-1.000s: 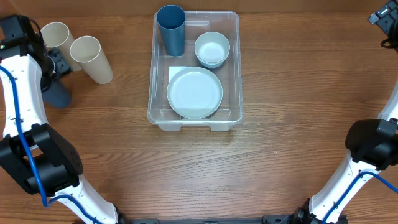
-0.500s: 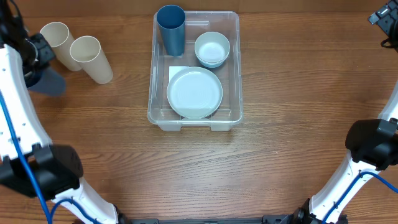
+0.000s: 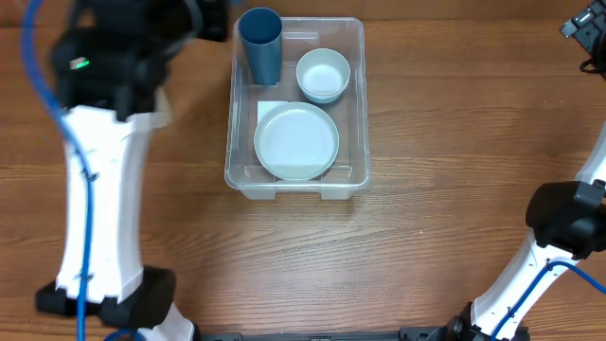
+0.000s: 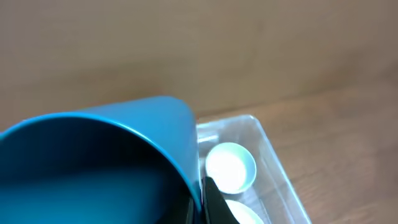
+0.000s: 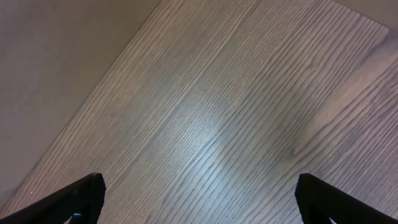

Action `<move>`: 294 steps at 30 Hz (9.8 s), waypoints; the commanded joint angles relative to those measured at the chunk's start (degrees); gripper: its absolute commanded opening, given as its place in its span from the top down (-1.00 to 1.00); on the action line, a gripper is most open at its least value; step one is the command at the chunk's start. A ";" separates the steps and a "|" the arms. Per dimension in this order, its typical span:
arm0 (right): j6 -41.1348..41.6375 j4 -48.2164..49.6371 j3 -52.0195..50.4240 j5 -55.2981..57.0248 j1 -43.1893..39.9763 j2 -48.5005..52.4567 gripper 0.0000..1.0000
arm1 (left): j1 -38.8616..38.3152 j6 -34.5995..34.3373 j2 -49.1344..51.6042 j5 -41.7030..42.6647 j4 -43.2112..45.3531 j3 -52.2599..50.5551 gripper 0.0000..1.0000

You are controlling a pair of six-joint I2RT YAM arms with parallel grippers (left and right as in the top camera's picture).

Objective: Pack container

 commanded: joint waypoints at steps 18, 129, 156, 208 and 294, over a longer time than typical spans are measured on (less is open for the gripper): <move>0.26 0.28 1.07 0.22 0.04 -1.20 -1.00 | -5.90 4.39 15.08 -11.76 3.19 -0.20 0.92; 0.26 0.26 1.07 0.22 0.04 -1.20 -1.00 | -0.63 -3.56 10.47 -24.92 -9.27 6.01 -0.61; 0.26 0.28 1.07 0.22 0.04 -1.20 -1.00 | 24.11 -3.96 37.18 -18.75 -0.35 5.75 -0.08; 0.26 0.28 1.07 0.22 0.04 -1.20 -1.00 | -7.37 -1.36 19.04 -10.25 -6.25 6.27 -0.38; 0.26 0.28 1.07 0.20 0.04 -1.20 -1.00 | 18.36 -3.32 -103.32 -5.51 55.06 -134.22 -1.00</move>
